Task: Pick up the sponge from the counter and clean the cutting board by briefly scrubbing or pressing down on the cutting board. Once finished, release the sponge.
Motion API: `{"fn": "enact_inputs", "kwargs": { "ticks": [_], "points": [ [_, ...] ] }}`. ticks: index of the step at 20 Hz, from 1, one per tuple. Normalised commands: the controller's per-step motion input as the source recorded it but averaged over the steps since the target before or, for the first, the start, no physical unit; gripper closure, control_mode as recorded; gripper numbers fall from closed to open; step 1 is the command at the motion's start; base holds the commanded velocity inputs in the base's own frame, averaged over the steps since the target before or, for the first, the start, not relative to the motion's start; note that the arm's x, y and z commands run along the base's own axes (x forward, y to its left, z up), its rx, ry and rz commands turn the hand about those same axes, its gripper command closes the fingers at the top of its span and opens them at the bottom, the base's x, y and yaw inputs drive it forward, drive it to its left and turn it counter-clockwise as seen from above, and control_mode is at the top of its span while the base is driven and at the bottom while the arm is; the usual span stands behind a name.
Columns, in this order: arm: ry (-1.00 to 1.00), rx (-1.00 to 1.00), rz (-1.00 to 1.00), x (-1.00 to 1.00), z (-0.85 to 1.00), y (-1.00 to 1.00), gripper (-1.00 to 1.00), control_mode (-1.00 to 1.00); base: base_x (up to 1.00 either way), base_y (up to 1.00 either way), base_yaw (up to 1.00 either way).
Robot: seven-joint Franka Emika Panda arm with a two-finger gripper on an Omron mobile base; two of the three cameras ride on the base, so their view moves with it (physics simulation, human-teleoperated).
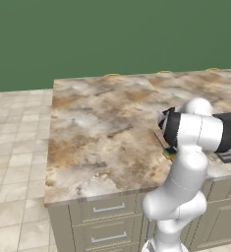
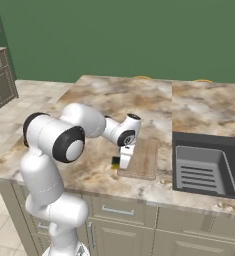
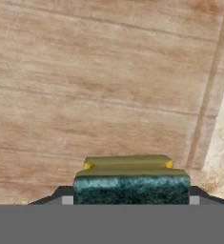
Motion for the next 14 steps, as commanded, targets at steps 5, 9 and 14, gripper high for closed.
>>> {"fn": "enact_inputs", "kwargs": {
  "ticks": [5,9,14],
  "points": [
    [0.00,0.00,0.00,0.63,-0.05,-0.03,1.00,-1.00,0.00,0.00,0.00],
    [0.00,0.00,0.00,0.75,-0.06,-0.05,1.00,-1.00,0.00,0.00,0.00],
    [0.00,0.03,0.00,0.79,-0.01,-0.10,1.00,-1.00,0.00,0.00,0.00]
  ]
}}
